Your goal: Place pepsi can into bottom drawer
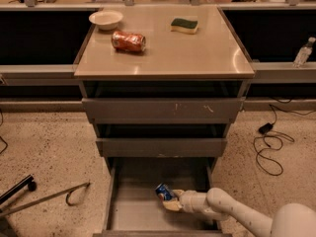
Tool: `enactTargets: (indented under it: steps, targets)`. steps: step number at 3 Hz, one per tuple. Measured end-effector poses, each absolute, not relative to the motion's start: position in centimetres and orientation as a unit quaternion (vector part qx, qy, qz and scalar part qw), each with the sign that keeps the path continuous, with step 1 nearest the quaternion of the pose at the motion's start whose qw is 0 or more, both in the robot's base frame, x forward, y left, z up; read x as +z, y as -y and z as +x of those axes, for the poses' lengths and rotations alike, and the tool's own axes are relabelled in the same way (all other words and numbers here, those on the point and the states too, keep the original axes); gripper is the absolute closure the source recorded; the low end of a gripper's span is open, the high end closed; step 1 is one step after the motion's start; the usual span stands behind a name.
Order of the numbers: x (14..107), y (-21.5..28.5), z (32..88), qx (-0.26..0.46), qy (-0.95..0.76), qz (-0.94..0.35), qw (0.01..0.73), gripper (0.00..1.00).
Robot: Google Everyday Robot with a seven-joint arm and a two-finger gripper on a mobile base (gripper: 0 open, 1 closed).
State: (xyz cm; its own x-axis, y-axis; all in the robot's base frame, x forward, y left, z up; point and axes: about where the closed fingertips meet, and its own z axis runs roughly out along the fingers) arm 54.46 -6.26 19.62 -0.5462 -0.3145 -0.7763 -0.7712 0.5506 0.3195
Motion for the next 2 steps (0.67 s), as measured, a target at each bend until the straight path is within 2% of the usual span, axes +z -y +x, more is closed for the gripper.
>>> enactTargets:
  steps: [1,2]
  targets:
    - [15.2,6.9,55.7,0.342,-0.816,-0.330,0.327,1.00]
    - [13.8,7.5,55.9,0.346,-0.830,-0.332,0.285,1.00]
